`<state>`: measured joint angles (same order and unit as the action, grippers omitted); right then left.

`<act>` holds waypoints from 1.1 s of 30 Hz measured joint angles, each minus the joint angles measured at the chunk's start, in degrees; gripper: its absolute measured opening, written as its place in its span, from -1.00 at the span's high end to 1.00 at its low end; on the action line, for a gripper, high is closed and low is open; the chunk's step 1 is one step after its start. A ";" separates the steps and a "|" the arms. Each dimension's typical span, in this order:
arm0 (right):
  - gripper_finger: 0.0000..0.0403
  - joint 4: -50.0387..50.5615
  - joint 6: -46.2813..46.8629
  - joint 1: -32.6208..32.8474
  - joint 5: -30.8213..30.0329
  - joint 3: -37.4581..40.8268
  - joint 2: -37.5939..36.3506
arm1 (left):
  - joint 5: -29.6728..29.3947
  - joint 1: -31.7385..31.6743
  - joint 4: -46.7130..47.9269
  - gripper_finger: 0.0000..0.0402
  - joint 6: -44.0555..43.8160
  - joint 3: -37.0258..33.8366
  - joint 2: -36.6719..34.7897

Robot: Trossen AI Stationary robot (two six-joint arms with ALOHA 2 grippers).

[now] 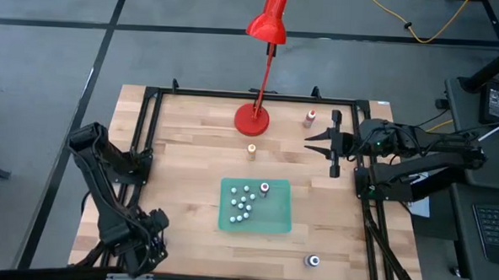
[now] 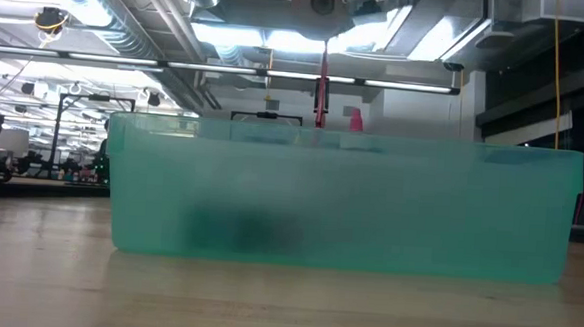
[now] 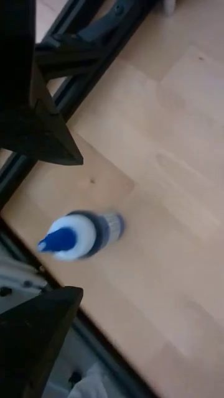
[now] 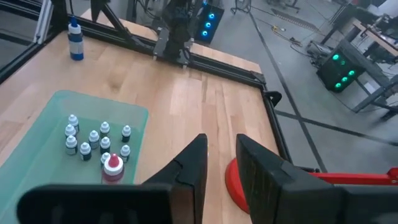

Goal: Pick & Place food coloring
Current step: Put the big blue food coloring bottle into the blue bin

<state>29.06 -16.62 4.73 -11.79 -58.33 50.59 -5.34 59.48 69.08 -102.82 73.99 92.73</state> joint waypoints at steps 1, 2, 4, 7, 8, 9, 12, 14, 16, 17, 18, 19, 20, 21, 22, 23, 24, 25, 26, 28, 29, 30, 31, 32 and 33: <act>0.57 0.00 0.00 0.00 0.02 0.00 0.00 | 0.03 0.00 -0.68 -0.63 -0.18 -1.07 0.00; 0.57 0.00 0.00 0.00 0.00 0.00 0.00 | 0.03 0.00 -1.10 -0.63 -0.38 -2.13 0.02; 0.57 -0.02 0.00 0.00 0.12 -0.02 0.00 | 0.12 0.00 -2.05 -0.63 -0.67 -3.84 0.04; 0.57 -0.02 1.15 0.00 2.13 -0.02 0.00 | 0.22 0.00 -4.14 -0.63 -1.33 -5.93 0.04; 0.57 -0.02 1.43 0.00 2.45 -0.02 0.00 | 0.26 0.00 -5.48 -0.63 -1.19 -6.37 0.05; 0.57 -0.02 1.63 0.00 2.45 -0.01 0.00 | 0.25 0.00 -7.06 -0.63 -1.08 -6.77 0.07; 0.57 -0.02 1.81 0.00 2.45 -0.02 0.00 | -0.01 0.00 -11.50 -0.63 -0.86 -8.42 0.07; 0.57 -0.02 1.81 0.00 2.43 -0.02 0.00 | -0.06 0.03 -14.68 -0.63 -0.12 -9.68 0.07; 0.57 -0.04 1.83 0.00 2.43 -0.02 0.00 | -0.07 0.04 -15.90 -0.63 0.20 -10.64 0.09; 0.57 -0.04 2.12 0.00 2.43 -0.02 0.00 | -0.04 0.05 -15.97 -0.63 0.21 -10.93 0.09; 0.57 -0.04 2.80 0.00 2.43 -0.02 0.00 | 0.00 0.05 -16.08 -0.62 0.18 -11.11 0.09; 0.57 -0.04 3.17 0.00 2.43 -0.02 0.00 | 0.17 0.05 -16.23 -0.61 0.09 -11.29 0.09; 0.57 -0.07 3.92 0.00 2.43 -0.02 0.00 | 0.38 0.05 -16.29 -0.60 0.05 -11.52 0.09; 0.57 -0.07 4.19 0.00 2.43 -0.02 0.00 | 0.50 0.05 -16.23 -0.57 0.01 -11.82 0.09; 0.57 -0.07 4.37 0.00 2.42 -0.02 0.00 | 0.72 0.07 -16.24 -0.55 0.03 -12.04 0.09; 0.57 -0.07 4.37 0.00 2.42 -0.02 0.00 | 0.74 0.07 -16.30 -0.52 0.03 -12.23 0.09; 0.57 -0.07 4.37 0.00 2.40 -0.02 0.00 | 0.74 0.07 -16.39 -0.48 0.03 -12.42 0.09; 0.57 -0.07 4.37 0.00 2.40 -0.02 0.00 | 0.76 0.07 -16.40 -0.44 0.03 -12.55 0.09; 0.57 -0.07 4.37 0.00 2.40 -0.02 0.00 | 0.78 0.07 -16.44 -0.39 0.05 -12.62 0.09; 0.57 -0.07 4.37 0.02 2.42 -0.02 0.00 | 0.83 0.05 -16.59 -0.28 0.03 -12.65 0.09; 0.57 -0.07 4.37 0.00 2.40 -0.02 0.00 | 0.86 0.05 -16.61 -0.21 0.04 -12.65 0.09; 0.57 -0.07 4.37 0.02 2.40 -0.02 0.00 | 0.94 0.07 -16.62 -0.15 0.03 -12.65 0.09; 0.57 -0.07 4.37 0.00 2.40 -0.02 0.00 | 0.99 0.07 -16.67 -0.07 0.03 -12.65 0.09; 0.57 -0.07 4.37 0.00 2.40 -0.02 0.00 | 1.24 0.07 -16.81 0.00 0.06 -12.65 0.09; 0.57 -0.07 4.37 0.01 2.40 -0.02 0.00 | 1.85 0.05 -17.02 0.08 0.10 -12.65 0.09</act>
<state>28.99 -12.25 4.74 -9.39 -58.35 50.59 -3.49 59.53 52.06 -102.72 61.34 92.82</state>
